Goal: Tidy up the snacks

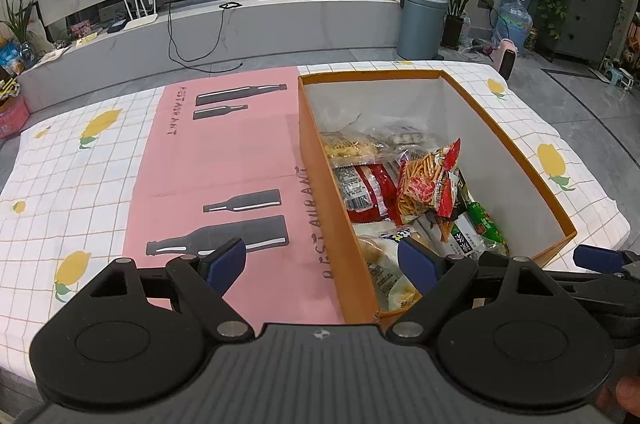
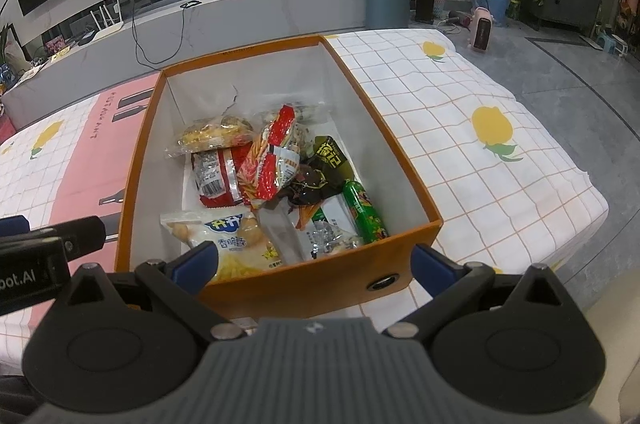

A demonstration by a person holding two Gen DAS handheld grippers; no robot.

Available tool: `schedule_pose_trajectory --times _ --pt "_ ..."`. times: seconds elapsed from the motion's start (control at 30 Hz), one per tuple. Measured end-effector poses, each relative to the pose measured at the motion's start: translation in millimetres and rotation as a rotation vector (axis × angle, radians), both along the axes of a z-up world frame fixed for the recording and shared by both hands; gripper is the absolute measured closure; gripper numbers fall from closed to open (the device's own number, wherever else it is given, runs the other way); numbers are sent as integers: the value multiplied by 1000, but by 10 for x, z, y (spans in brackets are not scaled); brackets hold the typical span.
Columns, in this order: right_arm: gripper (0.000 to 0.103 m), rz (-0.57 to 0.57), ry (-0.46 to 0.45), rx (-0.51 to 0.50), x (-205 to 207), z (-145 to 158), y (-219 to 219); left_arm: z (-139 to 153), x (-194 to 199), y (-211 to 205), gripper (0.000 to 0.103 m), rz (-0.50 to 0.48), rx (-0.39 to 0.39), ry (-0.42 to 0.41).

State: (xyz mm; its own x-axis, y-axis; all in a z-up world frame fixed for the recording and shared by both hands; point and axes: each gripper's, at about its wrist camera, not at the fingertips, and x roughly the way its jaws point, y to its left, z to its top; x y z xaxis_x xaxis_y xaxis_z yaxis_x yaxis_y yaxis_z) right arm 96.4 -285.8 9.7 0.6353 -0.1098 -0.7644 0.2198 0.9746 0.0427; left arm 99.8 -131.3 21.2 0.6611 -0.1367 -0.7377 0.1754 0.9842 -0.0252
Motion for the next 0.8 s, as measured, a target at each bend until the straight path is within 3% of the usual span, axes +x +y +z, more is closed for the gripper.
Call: schedule_pose_trajectory --times 0.8 --pt "3 28 6 -5 10 -20 47 -7 39 60 3 8 -10 4"
